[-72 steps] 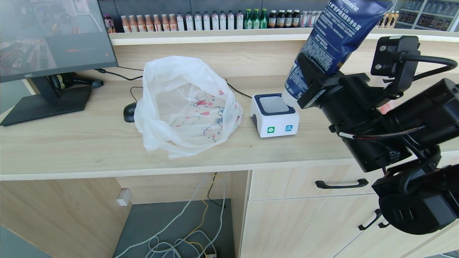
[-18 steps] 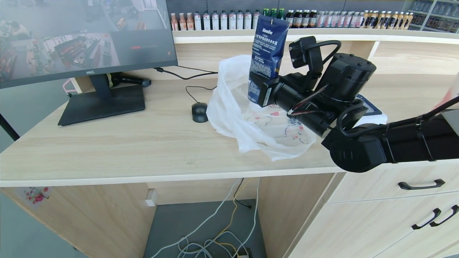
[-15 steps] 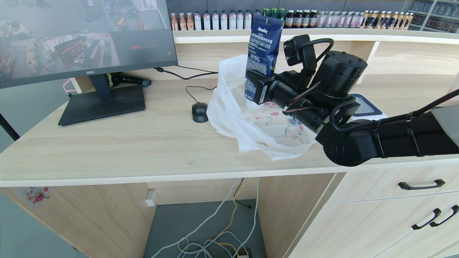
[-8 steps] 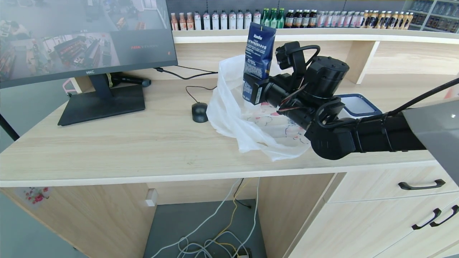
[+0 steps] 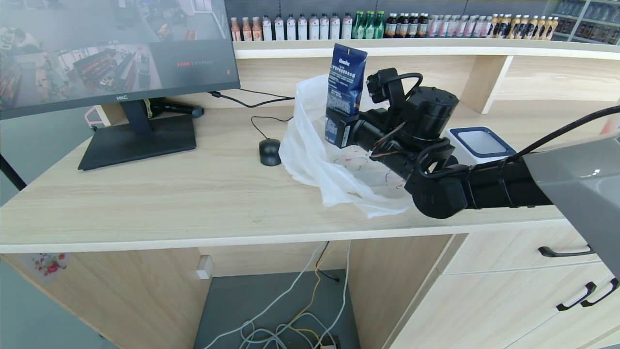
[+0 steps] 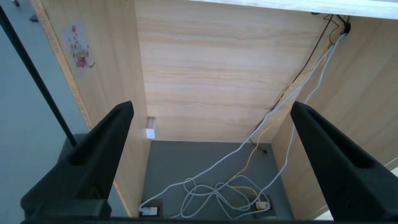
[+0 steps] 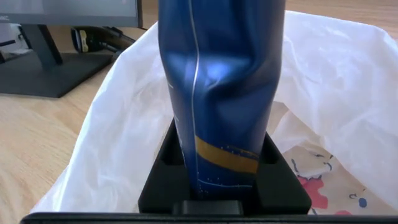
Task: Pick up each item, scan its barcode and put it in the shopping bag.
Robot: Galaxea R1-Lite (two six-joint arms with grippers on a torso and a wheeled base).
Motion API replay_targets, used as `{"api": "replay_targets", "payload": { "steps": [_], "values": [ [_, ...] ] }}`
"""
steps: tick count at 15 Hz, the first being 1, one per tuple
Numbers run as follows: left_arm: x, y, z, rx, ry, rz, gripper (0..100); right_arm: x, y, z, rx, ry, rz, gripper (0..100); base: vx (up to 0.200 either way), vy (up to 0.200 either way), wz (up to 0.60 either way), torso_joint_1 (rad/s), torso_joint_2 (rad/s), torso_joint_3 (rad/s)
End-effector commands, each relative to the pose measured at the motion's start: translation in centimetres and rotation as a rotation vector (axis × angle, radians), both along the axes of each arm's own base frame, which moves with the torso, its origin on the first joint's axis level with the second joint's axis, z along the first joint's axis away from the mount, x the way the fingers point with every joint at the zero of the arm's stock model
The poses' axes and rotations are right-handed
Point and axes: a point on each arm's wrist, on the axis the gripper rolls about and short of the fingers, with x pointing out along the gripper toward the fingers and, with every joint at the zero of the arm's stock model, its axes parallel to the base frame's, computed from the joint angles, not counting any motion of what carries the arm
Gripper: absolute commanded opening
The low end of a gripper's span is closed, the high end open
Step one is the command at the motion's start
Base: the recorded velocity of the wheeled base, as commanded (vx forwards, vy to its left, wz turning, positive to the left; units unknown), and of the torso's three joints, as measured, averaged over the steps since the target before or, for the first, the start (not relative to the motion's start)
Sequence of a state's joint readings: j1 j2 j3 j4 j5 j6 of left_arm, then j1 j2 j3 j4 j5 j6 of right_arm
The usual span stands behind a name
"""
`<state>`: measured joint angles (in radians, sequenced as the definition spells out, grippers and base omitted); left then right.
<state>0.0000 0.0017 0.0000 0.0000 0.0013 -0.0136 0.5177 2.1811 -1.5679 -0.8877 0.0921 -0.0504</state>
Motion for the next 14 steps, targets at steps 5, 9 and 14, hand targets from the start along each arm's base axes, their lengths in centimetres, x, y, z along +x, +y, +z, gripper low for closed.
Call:
{"api": "replay_targets", "payload": {
  "steps": [5,9,14],
  "values": [
    [0.0,0.0,0.0,0.0,0.0,0.0,100,0.2,0.2,-0.8,-0.01,0.019,0.001,0,0.0,0.0,0.0,0.0,0.0,0.0],
    [0.0,0.0,0.0,0.0,0.0,0.0,100,0.4,0.3,-1.3,-0.015,0.029,0.001,0,0.0,0.0,0.0,0.0,0.0,0.0],
    [0.0,0.0,0.0,0.0,0.0,0.0,100,0.6,0.3,-1.8,-0.022,0.039,-0.002,0,0.0,0.0,0.0,0.0,0.0,0.0]
  ]
}}
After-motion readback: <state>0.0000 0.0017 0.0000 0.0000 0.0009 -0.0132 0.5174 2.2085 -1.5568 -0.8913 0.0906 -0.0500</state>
